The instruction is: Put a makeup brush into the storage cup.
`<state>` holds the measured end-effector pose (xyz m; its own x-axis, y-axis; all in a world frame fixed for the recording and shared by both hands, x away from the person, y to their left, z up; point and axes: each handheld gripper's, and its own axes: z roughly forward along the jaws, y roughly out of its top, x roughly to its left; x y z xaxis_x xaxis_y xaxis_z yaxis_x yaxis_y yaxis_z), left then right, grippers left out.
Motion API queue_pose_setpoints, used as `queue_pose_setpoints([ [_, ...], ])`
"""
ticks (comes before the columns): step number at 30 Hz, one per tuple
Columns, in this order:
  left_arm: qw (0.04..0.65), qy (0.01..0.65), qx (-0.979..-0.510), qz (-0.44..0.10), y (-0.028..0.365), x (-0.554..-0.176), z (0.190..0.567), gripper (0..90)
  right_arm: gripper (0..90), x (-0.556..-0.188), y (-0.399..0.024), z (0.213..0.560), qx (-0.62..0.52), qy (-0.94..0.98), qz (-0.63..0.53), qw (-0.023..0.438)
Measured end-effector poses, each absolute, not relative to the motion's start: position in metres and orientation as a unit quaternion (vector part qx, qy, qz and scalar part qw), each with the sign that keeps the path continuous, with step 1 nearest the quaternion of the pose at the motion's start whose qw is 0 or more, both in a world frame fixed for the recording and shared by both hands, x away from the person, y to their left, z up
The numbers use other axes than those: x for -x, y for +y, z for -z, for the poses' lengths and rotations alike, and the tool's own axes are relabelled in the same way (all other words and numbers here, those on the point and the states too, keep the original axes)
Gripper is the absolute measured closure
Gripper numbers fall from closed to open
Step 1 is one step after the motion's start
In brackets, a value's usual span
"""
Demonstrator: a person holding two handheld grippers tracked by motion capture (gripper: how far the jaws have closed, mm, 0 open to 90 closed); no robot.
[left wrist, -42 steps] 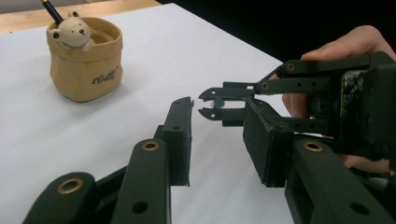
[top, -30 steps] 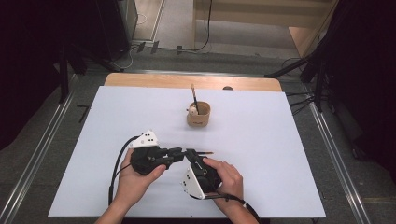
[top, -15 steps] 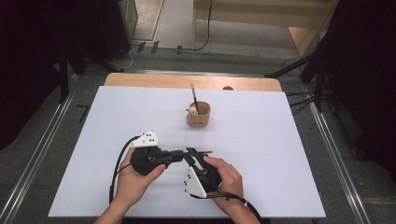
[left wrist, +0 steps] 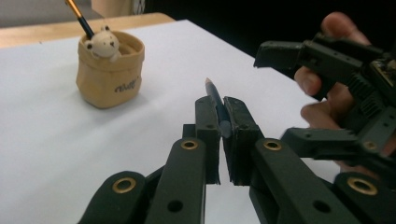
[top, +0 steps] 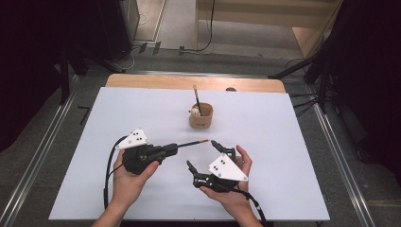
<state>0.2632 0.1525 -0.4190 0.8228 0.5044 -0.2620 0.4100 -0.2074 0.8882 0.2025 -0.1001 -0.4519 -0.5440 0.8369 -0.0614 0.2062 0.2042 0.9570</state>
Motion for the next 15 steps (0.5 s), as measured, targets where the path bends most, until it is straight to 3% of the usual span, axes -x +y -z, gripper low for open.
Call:
queue_pose_setpoints([
  [6,0.576,0.286,-0.763,-0.065,0.152,-0.2583,0.4185,86.1,0.0,-0.2082,-0.1068,0.4571,-0.459,0.654,-0.564,0.207],
  [15,0.6,0.276,-0.747,-0.076,0.1499,-0.2544,0.424,86.1,0.0,-0.2087,-0.1091,0.457,-0.512,0.586,-0.617,0.117],
])
